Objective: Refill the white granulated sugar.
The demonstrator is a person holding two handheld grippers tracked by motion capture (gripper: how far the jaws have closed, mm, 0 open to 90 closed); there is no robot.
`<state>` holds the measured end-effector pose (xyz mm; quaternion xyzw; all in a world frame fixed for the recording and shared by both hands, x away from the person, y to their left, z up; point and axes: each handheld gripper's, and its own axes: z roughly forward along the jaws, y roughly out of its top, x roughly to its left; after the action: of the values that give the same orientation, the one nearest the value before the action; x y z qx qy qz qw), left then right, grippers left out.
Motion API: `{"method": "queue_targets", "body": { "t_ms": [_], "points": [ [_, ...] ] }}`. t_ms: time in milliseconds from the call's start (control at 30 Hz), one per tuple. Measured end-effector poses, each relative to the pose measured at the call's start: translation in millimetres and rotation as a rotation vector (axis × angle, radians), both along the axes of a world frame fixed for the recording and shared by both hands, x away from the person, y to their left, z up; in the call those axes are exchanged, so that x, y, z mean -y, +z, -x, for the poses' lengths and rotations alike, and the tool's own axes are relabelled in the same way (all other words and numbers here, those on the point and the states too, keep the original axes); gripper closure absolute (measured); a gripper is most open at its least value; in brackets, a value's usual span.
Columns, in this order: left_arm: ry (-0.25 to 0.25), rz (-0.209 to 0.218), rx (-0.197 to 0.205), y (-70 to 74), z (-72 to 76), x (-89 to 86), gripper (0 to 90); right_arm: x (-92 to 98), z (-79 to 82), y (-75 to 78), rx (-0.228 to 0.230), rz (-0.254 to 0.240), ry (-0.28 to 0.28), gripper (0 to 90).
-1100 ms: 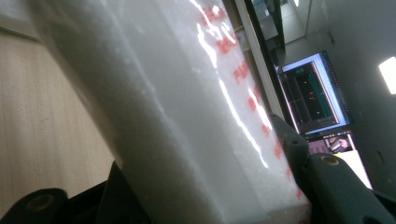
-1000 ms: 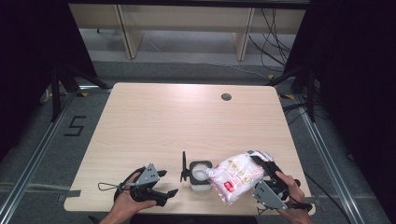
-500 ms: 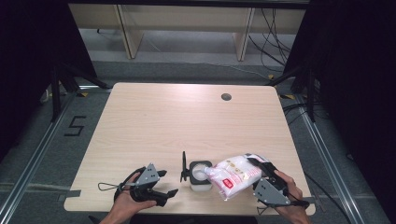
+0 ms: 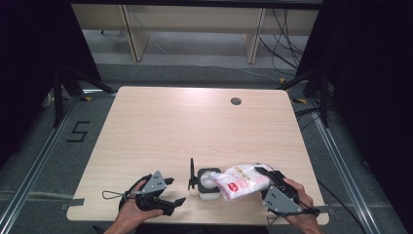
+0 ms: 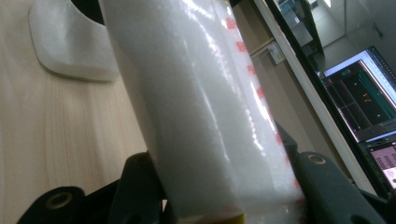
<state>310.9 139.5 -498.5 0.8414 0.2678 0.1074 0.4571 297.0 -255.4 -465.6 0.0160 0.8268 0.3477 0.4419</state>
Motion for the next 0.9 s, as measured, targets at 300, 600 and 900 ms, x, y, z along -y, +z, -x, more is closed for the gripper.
{"method": "queue_targets", "body": {
  "t_ms": [300, 600, 900],
  "points": [
    [0.003, 0.006, 0.007, -0.6, 0.0, 0.1, 21.0, 2.7, -1.5, -1.5, -0.037, -0.053, 0.038, 60.9],
    [0.019, 0.016, -0.025, -0.4, 1.4, 0.8, 21.0, 0.8, 0.7, 0.8, -0.021, -0.045, 0.051, 61.9],
    [0.013, 0.013, -0.003, -1.4, 0.6, 0.6, 21.0, -0.3, 2.7, 4.5, -0.009, -0.050, 0.040, 62.3]
  ]
}}
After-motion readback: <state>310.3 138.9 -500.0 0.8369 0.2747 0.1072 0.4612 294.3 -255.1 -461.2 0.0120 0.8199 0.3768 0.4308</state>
